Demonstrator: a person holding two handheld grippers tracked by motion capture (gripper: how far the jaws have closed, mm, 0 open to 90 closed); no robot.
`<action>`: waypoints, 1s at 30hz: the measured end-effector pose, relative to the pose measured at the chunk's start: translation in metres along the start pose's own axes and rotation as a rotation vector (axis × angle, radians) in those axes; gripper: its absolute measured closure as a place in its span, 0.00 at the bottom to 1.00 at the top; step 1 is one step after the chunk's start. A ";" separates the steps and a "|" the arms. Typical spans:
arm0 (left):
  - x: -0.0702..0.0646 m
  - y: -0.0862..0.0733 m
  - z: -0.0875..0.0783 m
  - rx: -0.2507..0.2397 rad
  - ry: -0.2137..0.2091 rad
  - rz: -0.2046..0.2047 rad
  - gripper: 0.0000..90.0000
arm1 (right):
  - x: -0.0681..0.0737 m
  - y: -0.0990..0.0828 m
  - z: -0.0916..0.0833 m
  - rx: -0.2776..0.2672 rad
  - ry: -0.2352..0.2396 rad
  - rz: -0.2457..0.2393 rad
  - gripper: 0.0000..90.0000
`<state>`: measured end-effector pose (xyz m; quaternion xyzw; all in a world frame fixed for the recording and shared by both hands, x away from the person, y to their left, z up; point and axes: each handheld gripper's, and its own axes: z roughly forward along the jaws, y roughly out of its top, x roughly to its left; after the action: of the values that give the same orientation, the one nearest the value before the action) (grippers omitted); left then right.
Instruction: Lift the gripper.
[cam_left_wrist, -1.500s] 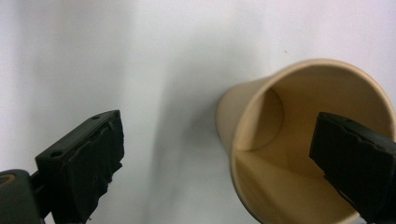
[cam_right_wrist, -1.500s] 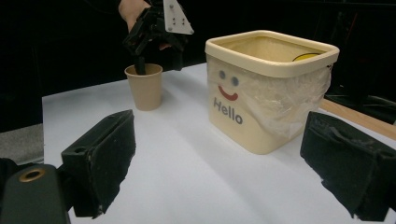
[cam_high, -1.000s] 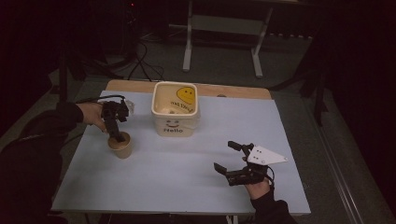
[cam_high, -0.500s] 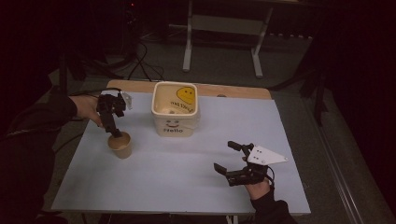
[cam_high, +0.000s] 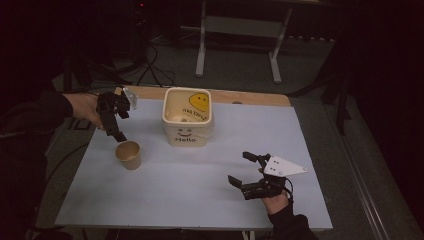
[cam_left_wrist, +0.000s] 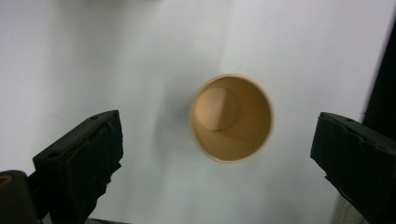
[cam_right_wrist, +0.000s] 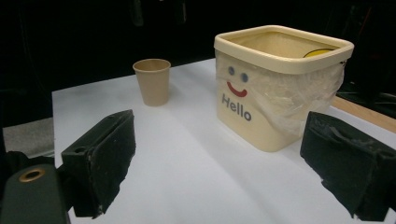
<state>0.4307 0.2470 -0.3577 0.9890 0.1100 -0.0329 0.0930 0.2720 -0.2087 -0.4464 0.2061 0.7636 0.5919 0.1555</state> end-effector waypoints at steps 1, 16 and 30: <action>0.000 0.000 0.000 0.000 0.000 0.000 0.04 | 0.000 0.000 0.000 0.000 0.000 0.000 0.11; -0.013 0.003 -0.031 0.008 0.019 0.010 0.04 | 0.001 0.000 0.001 0.002 0.006 -0.001 0.11; -0.019 0.005 -0.044 -0.016 0.039 0.012 0.04 | 0.001 0.000 0.001 -0.002 0.026 0.001 0.11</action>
<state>0.4156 0.2463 -0.3124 0.9894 0.1063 -0.0121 0.0987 0.2715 -0.2073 -0.4464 0.1986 0.7650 0.5952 0.1454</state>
